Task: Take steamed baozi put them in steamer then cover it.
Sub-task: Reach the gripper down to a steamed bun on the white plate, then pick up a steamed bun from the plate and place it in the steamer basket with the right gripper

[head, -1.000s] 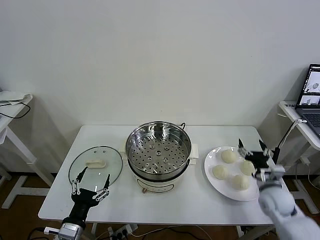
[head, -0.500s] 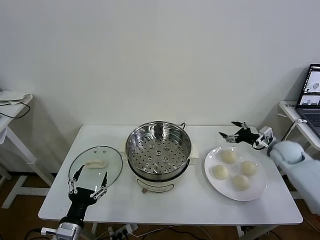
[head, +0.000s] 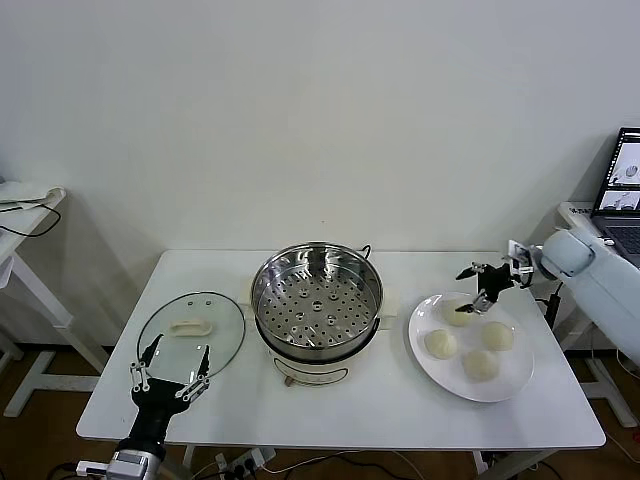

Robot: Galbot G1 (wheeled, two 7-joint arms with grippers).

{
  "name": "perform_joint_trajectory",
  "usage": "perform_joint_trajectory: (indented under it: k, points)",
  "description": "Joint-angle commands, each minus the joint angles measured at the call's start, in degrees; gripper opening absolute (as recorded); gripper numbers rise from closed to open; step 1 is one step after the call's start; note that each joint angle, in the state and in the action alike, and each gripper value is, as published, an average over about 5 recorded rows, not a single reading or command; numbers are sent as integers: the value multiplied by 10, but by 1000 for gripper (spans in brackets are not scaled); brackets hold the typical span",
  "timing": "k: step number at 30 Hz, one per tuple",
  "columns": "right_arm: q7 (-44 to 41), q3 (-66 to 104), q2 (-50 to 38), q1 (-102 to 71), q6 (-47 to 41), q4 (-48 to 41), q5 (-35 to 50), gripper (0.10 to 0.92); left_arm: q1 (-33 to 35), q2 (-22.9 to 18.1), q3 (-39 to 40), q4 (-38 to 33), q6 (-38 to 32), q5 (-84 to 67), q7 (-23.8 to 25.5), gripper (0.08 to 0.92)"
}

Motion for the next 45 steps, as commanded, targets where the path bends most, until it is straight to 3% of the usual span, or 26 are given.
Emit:
perform_joint_trajectory:
  k: [1, 24, 32, 38, 45]
  points:
    - [-43, -60, 80, 49, 10, -85, -104, 823, 1, -1, -3, 1, 2, -9, -3, 823]
    - [2, -17, 140, 14, 24, -165, -167, 817, 6, -4, -6, 8, 2, -18, -9, 823]
    - [5, -17, 138, 11, 25, -157, -167, 684, 7, -5, -8, 6, 2, -21, -11, 823]
    - [1, -34, 110, 22, 29, -99, -156, 661, 7, -4, -10, 4, 4, -24, -11, 823]
    - [9, -121, 34, 115, 69, 74, -99, 651, 4, -1, -8, -2, 5, -28, -11, 823]
